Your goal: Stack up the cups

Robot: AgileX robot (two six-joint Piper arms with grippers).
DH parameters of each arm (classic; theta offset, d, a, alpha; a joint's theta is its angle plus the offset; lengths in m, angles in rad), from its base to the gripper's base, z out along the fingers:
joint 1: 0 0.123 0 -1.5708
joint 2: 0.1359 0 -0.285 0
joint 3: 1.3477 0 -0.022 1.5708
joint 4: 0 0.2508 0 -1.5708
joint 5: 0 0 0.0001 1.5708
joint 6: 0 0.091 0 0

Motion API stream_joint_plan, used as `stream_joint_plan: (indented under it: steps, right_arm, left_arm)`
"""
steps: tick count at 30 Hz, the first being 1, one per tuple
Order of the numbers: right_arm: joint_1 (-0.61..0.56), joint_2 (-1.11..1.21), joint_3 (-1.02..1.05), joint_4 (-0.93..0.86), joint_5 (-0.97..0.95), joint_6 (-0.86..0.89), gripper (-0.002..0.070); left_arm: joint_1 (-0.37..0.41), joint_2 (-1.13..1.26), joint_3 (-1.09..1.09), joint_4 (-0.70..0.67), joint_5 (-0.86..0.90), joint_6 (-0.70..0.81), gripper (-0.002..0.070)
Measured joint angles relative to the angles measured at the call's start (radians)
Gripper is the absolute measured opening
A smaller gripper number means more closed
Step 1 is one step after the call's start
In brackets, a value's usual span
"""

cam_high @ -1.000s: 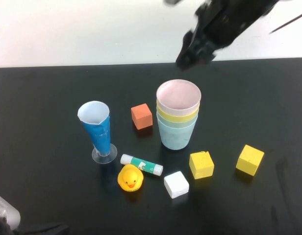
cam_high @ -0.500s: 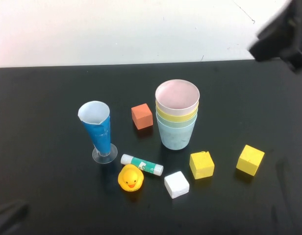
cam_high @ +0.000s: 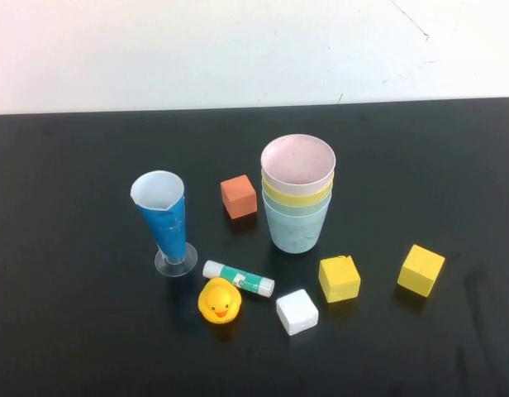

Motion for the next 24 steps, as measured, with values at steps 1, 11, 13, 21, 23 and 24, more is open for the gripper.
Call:
stream_joint_plan:
  steps: [1, 11, 13, 21, 23, 24]
  right_arm:
    - [0.000, -0.037, 0.032, 0.000, -0.010, -0.001, 0.0002]
    - [0.000, -0.130, 0.145, 0.000, 0.042, -0.001, -0.0001]
    - [0.000, -0.130, 0.158, 0.000, 0.053, -0.001, -0.0001]
    - [0.000, -0.130, 0.210, -0.041, 0.097, 0.034, -0.0001]
    - [0.000, -0.130, 0.241, -0.073, 0.095, 0.098, -0.0001]
    - [0.000, -0.130, 0.263, -0.092, 0.084, 0.128, -0.0001]
  left_arm:
    - [0.000, 0.000, 0.000, 0.000, 0.000, -0.004, 0.0000]
    - [0.000, 0.000, 0.000, -0.001, 0.002, -0.008, 0.0000]
    - [0.000, 0.000, 0.000, -0.001, 0.002, -0.008, 0.0000]
    - [0.000, 0.000, 0.000, -0.001, 0.002, -0.008, 0.0000]
    - [0.000, 0.000, 0.000, -0.001, 0.002, -0.008, 0.0000]
    - [0.000, 0.000, 0.000, -0.001, 0.004, -0.008, 0.0000]
